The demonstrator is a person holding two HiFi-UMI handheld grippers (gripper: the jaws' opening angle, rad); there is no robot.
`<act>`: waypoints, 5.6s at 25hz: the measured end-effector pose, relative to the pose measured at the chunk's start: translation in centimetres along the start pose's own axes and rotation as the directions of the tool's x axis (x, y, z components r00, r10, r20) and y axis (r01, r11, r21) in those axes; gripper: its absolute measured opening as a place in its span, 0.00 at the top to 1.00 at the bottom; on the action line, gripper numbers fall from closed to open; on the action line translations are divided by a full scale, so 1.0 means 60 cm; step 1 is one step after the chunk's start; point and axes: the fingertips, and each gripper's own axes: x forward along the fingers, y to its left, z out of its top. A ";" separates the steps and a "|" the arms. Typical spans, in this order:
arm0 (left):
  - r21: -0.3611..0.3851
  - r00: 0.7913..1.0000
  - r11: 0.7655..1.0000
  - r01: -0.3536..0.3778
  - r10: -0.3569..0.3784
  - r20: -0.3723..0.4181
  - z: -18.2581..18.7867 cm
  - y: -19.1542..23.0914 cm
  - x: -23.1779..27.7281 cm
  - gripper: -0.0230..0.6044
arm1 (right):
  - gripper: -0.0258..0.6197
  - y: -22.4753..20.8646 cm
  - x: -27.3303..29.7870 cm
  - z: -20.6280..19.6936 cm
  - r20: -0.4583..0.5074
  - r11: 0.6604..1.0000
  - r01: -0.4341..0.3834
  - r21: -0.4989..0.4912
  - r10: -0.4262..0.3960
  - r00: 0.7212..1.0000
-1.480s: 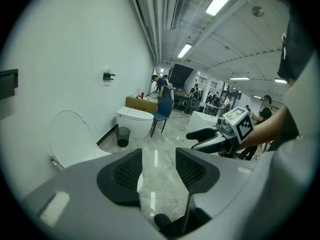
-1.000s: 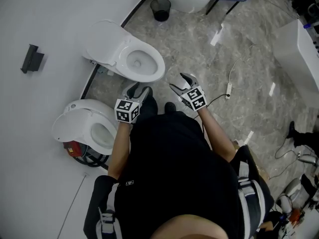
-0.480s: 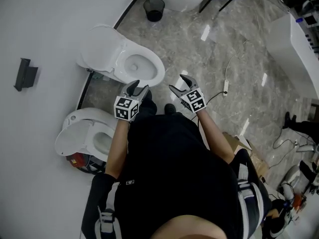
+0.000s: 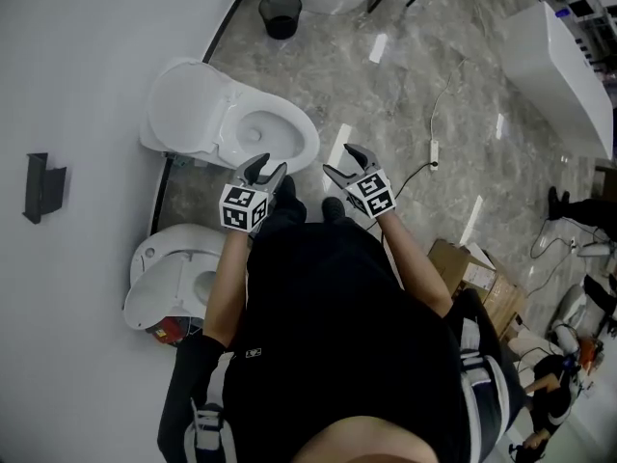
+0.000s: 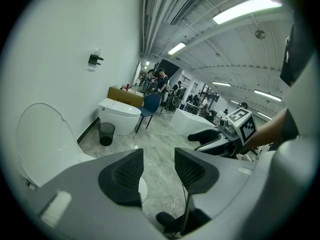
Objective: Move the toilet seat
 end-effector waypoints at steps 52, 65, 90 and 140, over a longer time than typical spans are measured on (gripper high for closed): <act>-0.065 0.913 0.972 0.225 -0.234 -0.335 -0.183 0.106 0.269 0.66 | 0.56 -0.095 0.216 -0.164 -0.199 0.978 0.050 0.202 -0.009 0.980; -0.125 0.886 0.976 0.176 -0.213 -0.413 -0.278 0.153 0.370 0.66 | 0.56 -0.121 0.310 -0.268 -0.259 0.955 0.006 0.295 0.074 0.963; -0.197 0.785 0.955 0.221 -0.294 -0.545 -0.495 0.151 0.505 0.61 | 0.58 -0.177 0.430 -0.478 -0.372 0.930 -0.074 0.359 0.215 0.903; -0.337 0.685 0.863 0.377 -0.504 -0.526 -0.488 0.093 0.501 0.50 | 0.55 -0.137 0.434 -0.410 -0.256 0.803 -0.097 0.588 0.298 0.920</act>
